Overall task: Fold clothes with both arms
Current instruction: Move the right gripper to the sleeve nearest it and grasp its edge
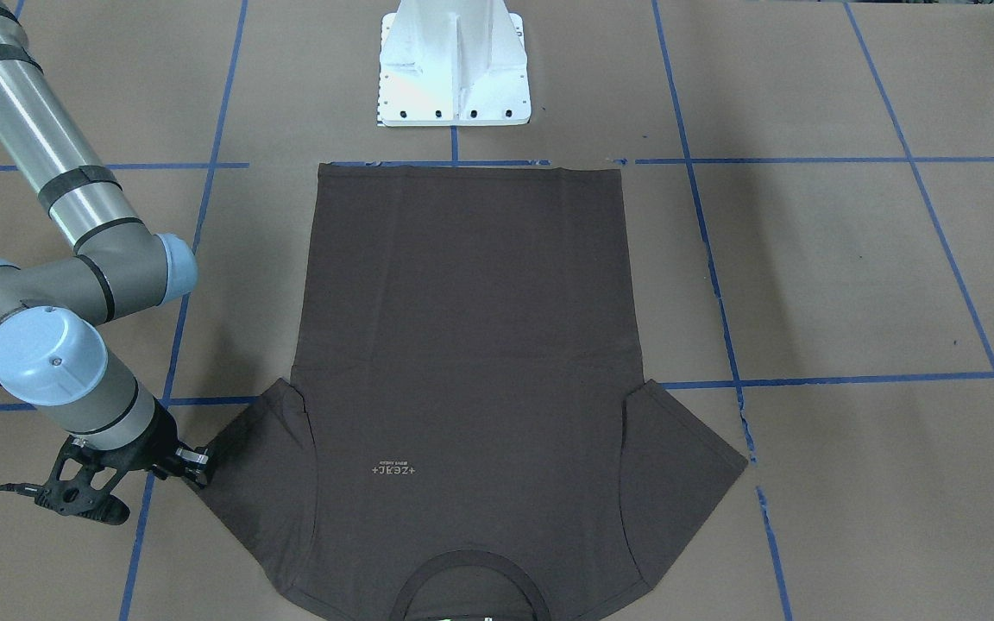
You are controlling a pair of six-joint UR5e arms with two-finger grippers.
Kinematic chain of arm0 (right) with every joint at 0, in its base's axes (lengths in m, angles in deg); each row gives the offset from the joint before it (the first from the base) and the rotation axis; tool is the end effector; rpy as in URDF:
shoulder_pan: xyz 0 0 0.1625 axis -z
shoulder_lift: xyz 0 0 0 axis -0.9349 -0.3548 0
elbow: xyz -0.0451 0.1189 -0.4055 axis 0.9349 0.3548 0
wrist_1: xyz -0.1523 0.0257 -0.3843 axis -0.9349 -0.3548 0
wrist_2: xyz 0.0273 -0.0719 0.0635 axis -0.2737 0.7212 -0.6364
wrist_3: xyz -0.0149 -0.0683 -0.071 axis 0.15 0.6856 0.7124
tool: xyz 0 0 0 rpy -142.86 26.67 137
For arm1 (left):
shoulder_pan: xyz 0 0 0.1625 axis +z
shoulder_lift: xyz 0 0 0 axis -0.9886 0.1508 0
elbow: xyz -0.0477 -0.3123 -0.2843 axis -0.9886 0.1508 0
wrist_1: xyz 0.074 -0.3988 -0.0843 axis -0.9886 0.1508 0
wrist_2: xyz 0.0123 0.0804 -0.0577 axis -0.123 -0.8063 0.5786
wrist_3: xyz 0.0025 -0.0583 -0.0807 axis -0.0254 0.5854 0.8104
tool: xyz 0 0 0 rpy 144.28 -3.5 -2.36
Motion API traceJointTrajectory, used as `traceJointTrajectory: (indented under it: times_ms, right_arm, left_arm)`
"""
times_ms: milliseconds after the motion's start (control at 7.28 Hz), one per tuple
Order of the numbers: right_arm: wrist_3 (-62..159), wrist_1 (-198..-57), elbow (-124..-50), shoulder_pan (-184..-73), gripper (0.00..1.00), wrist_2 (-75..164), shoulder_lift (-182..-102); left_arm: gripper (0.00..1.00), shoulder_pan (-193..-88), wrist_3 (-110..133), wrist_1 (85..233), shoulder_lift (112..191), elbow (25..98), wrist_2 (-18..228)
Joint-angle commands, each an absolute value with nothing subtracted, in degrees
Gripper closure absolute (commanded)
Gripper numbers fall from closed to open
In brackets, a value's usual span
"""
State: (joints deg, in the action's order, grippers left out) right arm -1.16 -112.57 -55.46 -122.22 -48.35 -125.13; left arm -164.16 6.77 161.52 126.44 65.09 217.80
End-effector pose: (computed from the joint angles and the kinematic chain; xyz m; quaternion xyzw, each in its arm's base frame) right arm -0.3974 -0.6767 0.4504 0.0289 -0.3755 0.1610 0.9123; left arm -0.0042 -0.4770 0.6068 0.1705 0.3953 0.0713 0.8998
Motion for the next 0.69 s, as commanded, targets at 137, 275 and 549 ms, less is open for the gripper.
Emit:
traceJointTrajectory:
  times_ms: [137, 275, 549]
  right_arm:
    - [-1.2, -112.5, -55.7, -122.1, 1.00, -48.5, -125.2]
    - [-1.7, -112.6, -56.5, -122.2, 1.00, -48.5, -124.6]
    - [-7.4, -112.9, -57.1, -120.9, 1.00, -48.6, -120.3]
  left_arm:
    - [0.00, -164.2, 6.8, 162.4, 126.4, 64.9, 217.8]
    - [0.00, -164.2, 6.8, 162.4, 126.4, 64.9, 217.8]
    - [0.00, -164.2, 7.2, 162.4, 126.5, 65.2, 217.9]
